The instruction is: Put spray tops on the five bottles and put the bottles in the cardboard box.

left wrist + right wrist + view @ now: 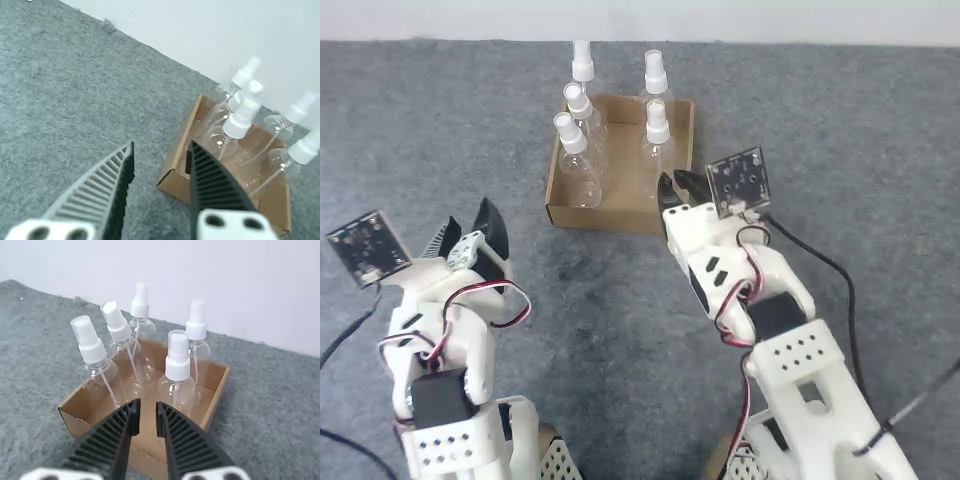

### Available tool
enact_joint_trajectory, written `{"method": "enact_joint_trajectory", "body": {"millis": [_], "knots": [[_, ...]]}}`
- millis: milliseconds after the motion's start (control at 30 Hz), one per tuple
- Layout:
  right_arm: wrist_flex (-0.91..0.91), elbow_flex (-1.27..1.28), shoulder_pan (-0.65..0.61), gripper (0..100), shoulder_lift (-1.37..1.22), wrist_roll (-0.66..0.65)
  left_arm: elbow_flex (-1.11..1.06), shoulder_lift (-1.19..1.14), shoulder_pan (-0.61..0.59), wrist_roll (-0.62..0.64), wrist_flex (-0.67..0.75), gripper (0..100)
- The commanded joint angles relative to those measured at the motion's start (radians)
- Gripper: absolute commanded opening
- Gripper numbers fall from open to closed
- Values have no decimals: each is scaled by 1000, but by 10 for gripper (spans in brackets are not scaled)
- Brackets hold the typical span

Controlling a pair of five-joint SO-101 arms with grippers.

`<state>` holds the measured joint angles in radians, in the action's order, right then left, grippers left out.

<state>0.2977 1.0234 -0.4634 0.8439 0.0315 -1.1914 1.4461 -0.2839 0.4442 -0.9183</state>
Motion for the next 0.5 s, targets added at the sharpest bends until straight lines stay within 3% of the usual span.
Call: {"method": "enact_joint_trajectory", "body": {"millis": [0,333,467], "knots": [[5,6,-8,7,94,5,62,12,38,-49,32,128],[5,103,-8,7,297,5,74,21,55,-86,25,10],[5,132,-8,7,360,3,70,143,57,-91,-40,9]]}}
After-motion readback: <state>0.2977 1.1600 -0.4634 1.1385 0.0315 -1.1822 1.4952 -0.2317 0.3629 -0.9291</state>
